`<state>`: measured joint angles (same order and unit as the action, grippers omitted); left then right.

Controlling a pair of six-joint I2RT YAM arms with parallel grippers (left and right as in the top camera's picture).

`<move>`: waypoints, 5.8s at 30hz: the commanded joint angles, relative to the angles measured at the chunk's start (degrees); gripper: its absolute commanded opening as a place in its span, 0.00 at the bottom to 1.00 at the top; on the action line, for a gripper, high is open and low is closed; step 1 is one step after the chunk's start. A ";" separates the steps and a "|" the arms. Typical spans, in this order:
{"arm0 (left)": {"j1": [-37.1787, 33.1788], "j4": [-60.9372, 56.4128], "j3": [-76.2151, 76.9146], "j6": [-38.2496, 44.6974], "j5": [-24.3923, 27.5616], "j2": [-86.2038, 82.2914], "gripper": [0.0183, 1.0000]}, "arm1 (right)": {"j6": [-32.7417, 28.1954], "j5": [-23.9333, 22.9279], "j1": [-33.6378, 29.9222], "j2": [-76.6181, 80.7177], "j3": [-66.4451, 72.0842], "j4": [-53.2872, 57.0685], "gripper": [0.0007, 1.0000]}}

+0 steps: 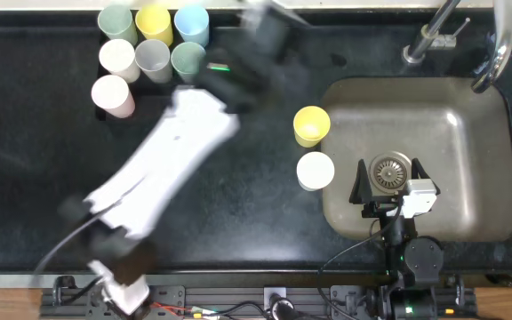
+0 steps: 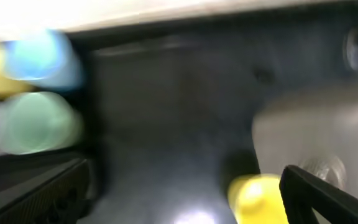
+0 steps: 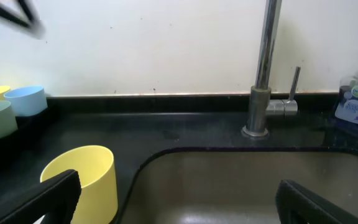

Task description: Store Cups

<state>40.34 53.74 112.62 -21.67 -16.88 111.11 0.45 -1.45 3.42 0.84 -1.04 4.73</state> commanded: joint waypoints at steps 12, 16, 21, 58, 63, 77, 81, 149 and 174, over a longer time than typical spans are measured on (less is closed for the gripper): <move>1.03 6.95 2.95 1.86 6.84 11.76 1.00 | 0.44 0.37 -0.04 -0.55 0.79 -0.31 1.00; 0.96 7.28 2.95 1.92 8.98 11.98 1.00 | 0.44 0.37 -0.04 -0.55 0.79 -0.31 1.00; 0.98 7.32 2.86 1.92 12.48 12.68 1.00 | 0.44 0.37 -0.04 -0.55 0.79 -0.31 1.00; 0.42 5.84 5.51 1.92 16.39 15.39 0.02 | 0.44 0.37 -0.04 -0.55 0.79 -0.31 1.00; -3.02 11.19 7.08 -7.32 15.74 8.98 0.02 | 0.44 0.37 -0.04 -0.55 0.79 -0.31 1.00; -30.53 36.94 6.73 -40.04 13.64 -9.01 0.02 | 0.44 0.37 -0.04 -0.55 0.79 -0.31 0.99; -34.32 34.80 4.81 -41.38 13.35 -8.59 0.02 | 0.44 0.37 -0.04 -0.55 0.79 -0.31 1.00; -34.64 18.43 -11.37 -59.84 7.52 7.41 0.02 | 0.44 0.37 -0.04 -0.55 0.79 -0.31 1.00; -34.58 18.73 -11.30 -57.86 6.91 3.69 0.92 | 0.44 0.37 -0.04 -0.55 0.79 -0.31 0.99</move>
<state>5.65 72.18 101.60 -80.40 -8.82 117.97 0.45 -1.45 3.42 0.84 -1.04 4.73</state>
